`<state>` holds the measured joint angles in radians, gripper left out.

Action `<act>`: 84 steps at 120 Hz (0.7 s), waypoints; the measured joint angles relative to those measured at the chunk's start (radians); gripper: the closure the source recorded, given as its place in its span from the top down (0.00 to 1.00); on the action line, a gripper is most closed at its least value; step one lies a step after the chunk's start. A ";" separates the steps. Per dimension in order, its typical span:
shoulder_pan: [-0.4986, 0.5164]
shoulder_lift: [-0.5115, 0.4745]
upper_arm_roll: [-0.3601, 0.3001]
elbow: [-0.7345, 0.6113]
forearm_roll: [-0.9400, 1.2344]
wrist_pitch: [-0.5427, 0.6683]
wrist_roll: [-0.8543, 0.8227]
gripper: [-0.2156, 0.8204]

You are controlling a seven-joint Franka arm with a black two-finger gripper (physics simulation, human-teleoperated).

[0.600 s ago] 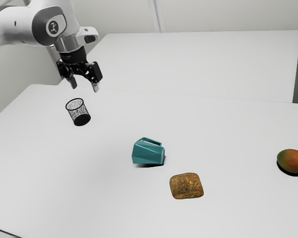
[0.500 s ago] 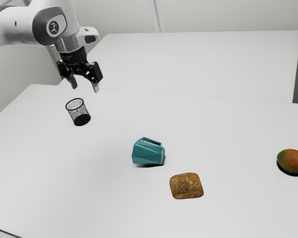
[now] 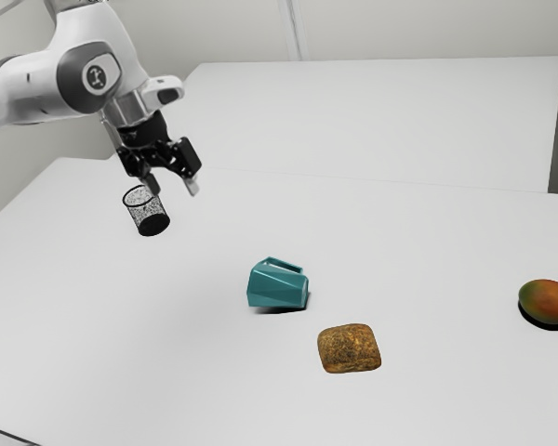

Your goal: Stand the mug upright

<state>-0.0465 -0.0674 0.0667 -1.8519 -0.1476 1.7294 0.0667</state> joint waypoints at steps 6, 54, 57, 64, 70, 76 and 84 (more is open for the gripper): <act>0.003 -0.006 0.001 -0.041 -0.039 0.030 0.011 0.77; -0.002 -0.008 0.007 -0.266 -0.344 0.273 0.133 0.77; -0.003 -0.008 0.007 -0.275 -0.362 0.284 0.142 0.77; -0.003 -0.007 0.007 -0.297 -0.406 0.305 0.163 0.77; -0.004 -0.006 0.007 -0.327 -0.452 0.329 0.185 0.77; -0.004 -0.004 0.007 -0.351 -0.499 0.351 0.208 0.77; -0.003 0.000 0.007 -0.378 -0.561 0.379 0.241 0.77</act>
<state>-0.0495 -0.0669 0.0736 -2.2301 -0.7091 2.1079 0.3073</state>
